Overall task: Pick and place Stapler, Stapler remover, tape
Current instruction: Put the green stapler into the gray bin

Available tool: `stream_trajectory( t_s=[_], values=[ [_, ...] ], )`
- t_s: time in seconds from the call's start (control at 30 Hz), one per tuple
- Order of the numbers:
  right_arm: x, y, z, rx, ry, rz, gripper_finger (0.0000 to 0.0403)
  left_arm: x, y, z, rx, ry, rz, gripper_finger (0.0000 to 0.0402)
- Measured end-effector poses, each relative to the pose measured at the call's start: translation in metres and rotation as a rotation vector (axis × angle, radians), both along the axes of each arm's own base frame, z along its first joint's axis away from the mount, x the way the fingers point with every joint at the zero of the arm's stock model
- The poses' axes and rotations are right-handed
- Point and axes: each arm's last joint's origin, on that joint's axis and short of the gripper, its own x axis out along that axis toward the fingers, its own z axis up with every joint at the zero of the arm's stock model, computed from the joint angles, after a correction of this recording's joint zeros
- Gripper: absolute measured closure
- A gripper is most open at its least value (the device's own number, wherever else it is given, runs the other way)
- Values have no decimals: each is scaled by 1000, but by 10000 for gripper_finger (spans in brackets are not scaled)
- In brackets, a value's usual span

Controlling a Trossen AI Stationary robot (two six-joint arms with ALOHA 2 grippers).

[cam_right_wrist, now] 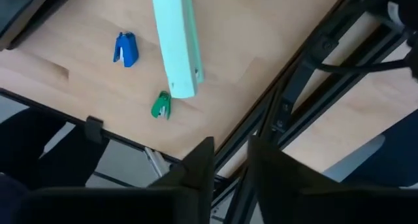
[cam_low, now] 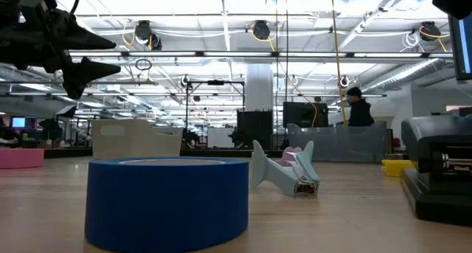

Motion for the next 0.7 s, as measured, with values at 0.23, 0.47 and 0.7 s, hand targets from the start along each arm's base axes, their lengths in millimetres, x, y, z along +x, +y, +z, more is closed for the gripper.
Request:
stream_trajectory(
  t_s=[0.23,0.47,0.7],
  values=[
    [-3,4,0,-9,35,-61,216,0,0,0,15,3,0,158],
    [0,10,-3,-42,39,-38,168,0,0,0,16,3,0,158],
    [5,18,-6,-42,26,-9,159,0,0,0,15,2,0,158]
  ],
)
